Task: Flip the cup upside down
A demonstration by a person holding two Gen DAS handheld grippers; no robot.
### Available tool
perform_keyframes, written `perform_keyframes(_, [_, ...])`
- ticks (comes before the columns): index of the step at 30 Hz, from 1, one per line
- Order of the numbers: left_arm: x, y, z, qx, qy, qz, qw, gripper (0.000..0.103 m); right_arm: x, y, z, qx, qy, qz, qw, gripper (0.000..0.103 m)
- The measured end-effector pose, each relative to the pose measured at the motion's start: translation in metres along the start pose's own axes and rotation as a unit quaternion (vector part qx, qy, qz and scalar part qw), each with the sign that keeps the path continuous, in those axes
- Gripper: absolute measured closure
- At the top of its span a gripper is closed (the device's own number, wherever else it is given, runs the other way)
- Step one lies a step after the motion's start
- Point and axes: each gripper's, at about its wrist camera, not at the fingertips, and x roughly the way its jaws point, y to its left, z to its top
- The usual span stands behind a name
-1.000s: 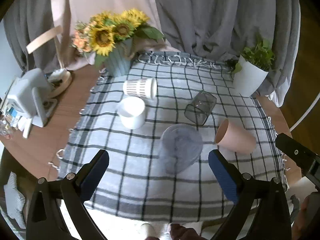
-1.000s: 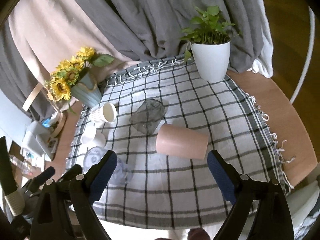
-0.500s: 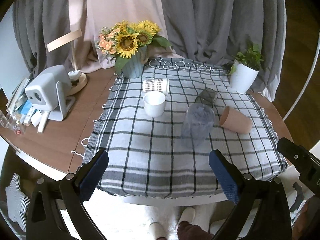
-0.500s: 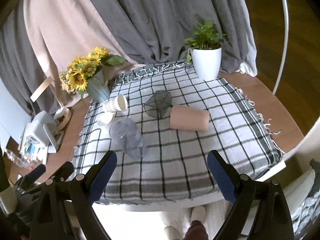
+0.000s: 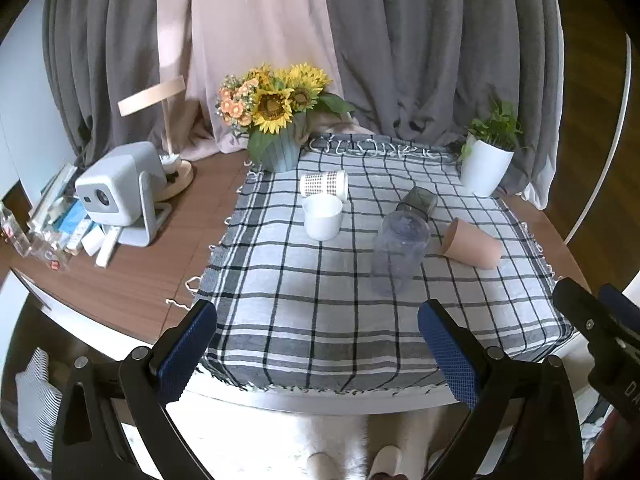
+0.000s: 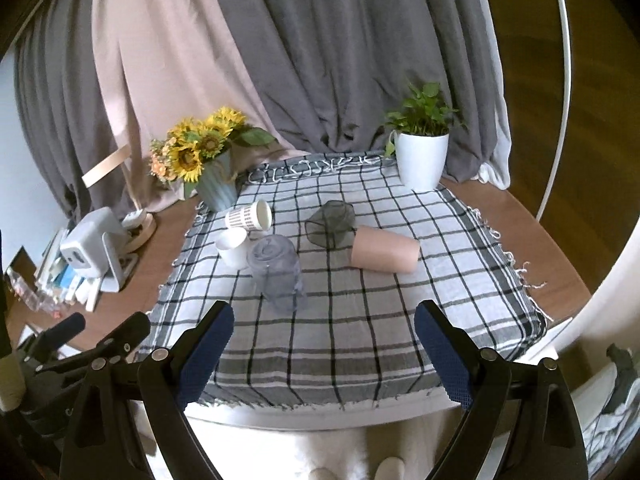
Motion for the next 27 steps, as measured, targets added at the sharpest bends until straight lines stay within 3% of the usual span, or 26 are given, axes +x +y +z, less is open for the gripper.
perform_keyframes(27, [-0.0052,0.001,0.0041,0.004,-0.011,-0.008,0.9999,0.001,-0.0065,-0.0061,-0.0019,0.022,-0.007,-0.006,1.0,0.011])
